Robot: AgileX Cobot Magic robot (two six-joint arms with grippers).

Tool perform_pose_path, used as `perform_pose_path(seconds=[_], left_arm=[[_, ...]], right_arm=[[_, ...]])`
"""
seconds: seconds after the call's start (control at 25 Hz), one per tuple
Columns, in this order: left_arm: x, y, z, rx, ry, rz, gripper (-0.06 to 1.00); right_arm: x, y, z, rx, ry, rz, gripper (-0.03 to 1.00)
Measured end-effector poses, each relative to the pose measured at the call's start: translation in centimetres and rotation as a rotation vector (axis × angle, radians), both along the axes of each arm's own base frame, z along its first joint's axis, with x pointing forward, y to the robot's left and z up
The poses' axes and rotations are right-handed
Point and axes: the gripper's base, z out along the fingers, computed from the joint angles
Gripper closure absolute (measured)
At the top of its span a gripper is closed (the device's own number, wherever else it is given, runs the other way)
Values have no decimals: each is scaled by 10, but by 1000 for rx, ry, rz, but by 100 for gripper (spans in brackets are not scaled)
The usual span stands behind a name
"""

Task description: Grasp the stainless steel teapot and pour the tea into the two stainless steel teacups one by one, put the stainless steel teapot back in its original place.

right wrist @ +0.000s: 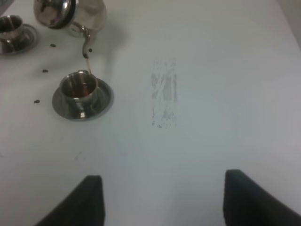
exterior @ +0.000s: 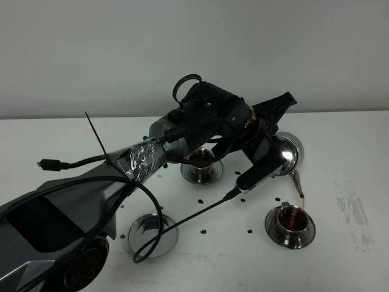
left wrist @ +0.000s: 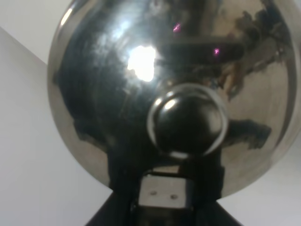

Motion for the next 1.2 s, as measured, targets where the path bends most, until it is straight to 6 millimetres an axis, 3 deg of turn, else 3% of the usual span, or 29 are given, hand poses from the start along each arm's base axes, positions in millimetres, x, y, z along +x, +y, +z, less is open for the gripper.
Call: perform_pose_path(seconds=[1.2], left_arm=[[-1, -1, 2, 0, -1, -3, 68]], right_arm=[[0, 0, 0, 0, 0, 0, 41]])
